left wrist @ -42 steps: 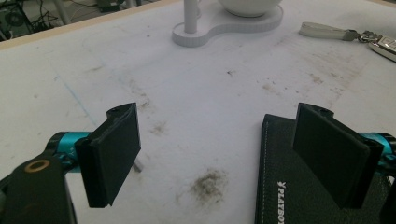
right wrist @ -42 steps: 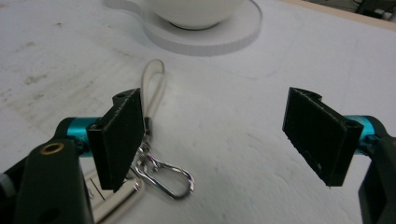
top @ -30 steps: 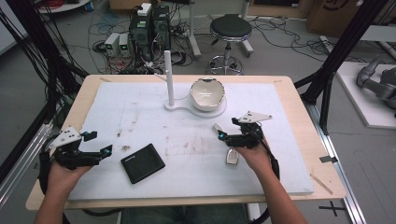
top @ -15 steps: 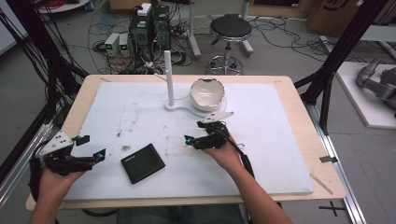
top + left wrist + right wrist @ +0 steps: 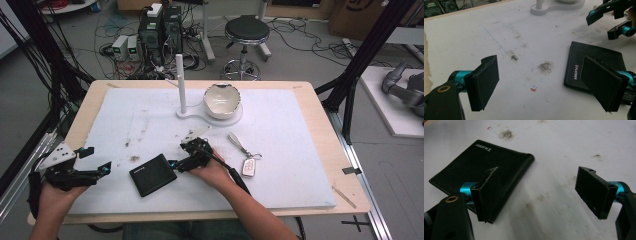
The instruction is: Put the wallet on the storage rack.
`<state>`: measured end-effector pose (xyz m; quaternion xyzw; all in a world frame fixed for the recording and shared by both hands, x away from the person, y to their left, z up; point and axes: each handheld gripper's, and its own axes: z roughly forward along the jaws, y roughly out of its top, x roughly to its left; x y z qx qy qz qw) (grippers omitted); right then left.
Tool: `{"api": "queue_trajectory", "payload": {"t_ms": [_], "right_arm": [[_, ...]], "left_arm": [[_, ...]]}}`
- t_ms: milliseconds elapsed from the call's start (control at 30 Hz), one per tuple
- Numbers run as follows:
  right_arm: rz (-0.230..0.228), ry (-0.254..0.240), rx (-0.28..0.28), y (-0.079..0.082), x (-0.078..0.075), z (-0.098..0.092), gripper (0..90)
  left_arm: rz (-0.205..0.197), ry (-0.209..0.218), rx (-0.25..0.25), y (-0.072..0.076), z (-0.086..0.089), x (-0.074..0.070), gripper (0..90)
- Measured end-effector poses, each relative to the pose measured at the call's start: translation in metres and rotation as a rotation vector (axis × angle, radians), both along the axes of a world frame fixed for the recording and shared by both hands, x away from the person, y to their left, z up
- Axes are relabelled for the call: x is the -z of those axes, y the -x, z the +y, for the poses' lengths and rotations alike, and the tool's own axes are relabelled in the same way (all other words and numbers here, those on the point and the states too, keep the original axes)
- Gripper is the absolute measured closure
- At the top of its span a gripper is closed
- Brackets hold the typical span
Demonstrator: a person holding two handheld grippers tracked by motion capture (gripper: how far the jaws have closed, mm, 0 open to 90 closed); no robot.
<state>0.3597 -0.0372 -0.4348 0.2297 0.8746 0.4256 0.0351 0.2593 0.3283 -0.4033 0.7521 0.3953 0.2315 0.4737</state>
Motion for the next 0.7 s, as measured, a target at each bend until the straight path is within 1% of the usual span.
{"api": "queue_trajectory", "payload": {"t_ms": [67,133,167,200,233,300,333,367,400,500,567,600,633,700], "right_arm": [[0.003,0.007,-0.009,0.001,0.002,0.003,21.5],[0.019,0.029,-0.030,0.003,0.007,0.013,21.7],[0.033,0.056,-0.043,0.004,0.011,0.020,22.0],[0.033,0.056,-0.043,0.004,0.011,0.020,22.0],[0.037,0.059,-0.053,0.004,0.013,0.021,25.0],[0.062,0.046,-0.055,0.005,0.013,0.022,28.4],[0.068,0.046,-0.063,0.005,0.013,0.022,32.7],[0.085,0.042,-0.071,0.005,0.013,0.021,36.6],[0.095,0.036,-0.072,0.005,0.013,0.021,38.3],[0.108,0.030,-0.092,0.006,0.013,0.021,47.3],[0.103,0.026,-0.098,0.008,0.014,0.021,53.8],[0.109,0.017,-0.102,0.009,0.014,0.021,57.3],[0.111,0.018,-0.100,0.011,0.013,0.021,59.7],[0.116,0.017,-0.100,0.012,0.013,0.021,61.4]], "left_arm": [[-0.001,0.000,-0.001,0.000,0.000,0.000,15.4],[-0.001,0.000,-0.001,0.000,0.001,0.000,15.4],[-0.001,0.002,-0.002,0.000,0.001,0.000,15.4],[-0.001,0.003,-0.003,0.000,0.001,0.000,15.4],[0.000,0.002,-0.003,0.000,0.001,0.000,15.4],[0.000,0.002,0.000,0.000,0.001,0.000,15.4],[0.001,-0.001,0.001,0.000,0.000,0.000,15.4],[0.001,-0.001,0.000,0.000,0.000,0.000,15.4],[0.002,-0.006,0.003,-0.001,0.000,0.000,15.4],[0.002,-0.006,0.002,-0.001,0.000,0.000,15.4],[-0.001,-0.005,0.001,0.000,-0.001,0.000,15.4],[-0.002,-0.005,0.000,0.000,-0.001,0.000,15.4],[-0.003,-0.005,0.001,0.000,-0.001,0.000,15.4],[-0.001,-0.009,0.002,0.000,-0.001,0.000,15.4]]}}
